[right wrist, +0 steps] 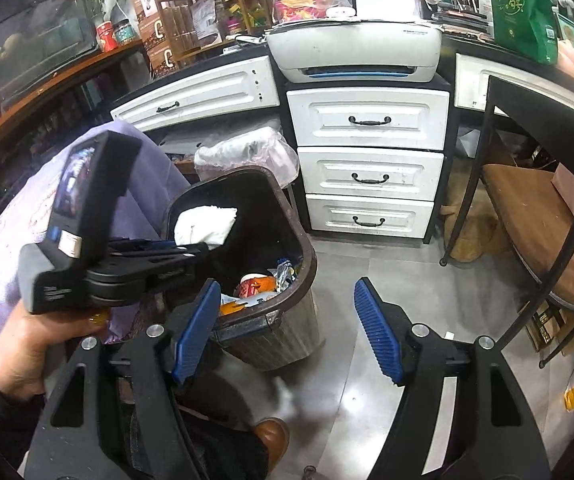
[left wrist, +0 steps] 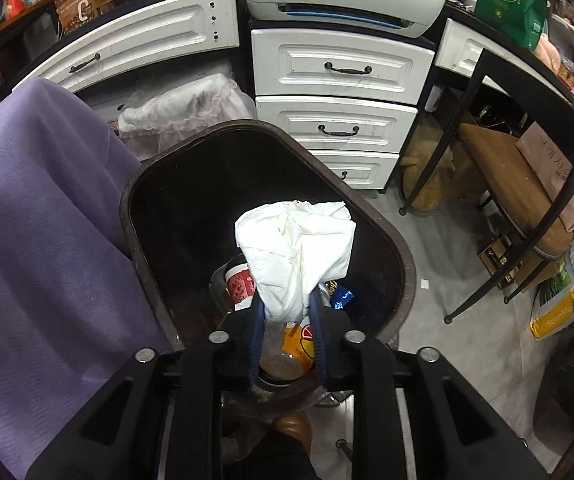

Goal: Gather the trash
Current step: 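Open the right tool to drop the peel while the left lowers the tissues, then open the left tool to release the tissues into the bin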

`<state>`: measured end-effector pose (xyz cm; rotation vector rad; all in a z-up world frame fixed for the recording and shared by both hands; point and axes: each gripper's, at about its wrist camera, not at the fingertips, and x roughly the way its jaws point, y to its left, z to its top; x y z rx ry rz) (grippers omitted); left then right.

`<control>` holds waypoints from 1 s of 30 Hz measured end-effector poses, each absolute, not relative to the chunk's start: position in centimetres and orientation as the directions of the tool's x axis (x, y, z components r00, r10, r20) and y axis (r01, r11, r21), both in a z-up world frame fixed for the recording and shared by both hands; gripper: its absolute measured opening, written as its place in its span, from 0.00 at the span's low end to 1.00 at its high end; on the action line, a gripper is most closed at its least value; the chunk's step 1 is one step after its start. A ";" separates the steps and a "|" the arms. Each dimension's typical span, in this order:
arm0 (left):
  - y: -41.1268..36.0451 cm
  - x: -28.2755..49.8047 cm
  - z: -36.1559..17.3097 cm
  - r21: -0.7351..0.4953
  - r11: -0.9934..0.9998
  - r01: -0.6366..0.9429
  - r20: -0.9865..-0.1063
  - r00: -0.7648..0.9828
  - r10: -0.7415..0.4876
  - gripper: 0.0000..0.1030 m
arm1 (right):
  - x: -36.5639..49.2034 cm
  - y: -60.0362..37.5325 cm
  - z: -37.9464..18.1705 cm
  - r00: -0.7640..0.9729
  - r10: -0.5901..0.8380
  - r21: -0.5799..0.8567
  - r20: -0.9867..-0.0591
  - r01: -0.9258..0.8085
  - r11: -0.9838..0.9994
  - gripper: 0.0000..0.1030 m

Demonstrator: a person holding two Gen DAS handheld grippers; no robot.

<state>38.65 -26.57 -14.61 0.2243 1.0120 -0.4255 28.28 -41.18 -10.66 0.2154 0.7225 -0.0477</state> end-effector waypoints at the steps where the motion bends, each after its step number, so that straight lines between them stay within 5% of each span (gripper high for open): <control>1: -26.7 38.8 -14.8 -0.014 0.896 0.444 -0.858 0.455 -0.239 0.28 | 28.2 -41.2 -10.6 0.752 0.025 0.175 -0.659 0.121 0.977 0.67; 8: -26.6 38.9 -14.6 -0.019 0.902 0.431 -0.850 0.469 -0.242 0.60 | 27.8 -41.5 -10.1 0.763 -0.001 0.160 -0.647 0.137 0.977 0.71; 17: -25.2 35.7 -10.8 -0.017 0.909 0.416 -0.794 0.547 -0.265 0.70 | 27.2 -41.9 -8.5 0.788 -0.049 0.141 -0.614 0.170 0.975 0.73; 19: -24.4 34.3 -9.0 -0.007 0.912 0.410 -0.766 0.584 -0.268 0.71 | 27.0 -42.1 -7.8 0.792 -0.078 0.131 -0.606 0.196 0.972 0.83; 30: -16.7 23.8 0.4 0.011 0.935 0.355 -0.566 0.773 -0.287 0.95 | 22.3 -38.4 -2.7 0.825 -0.016 0.133 -0.565 0.110 0.985 0.90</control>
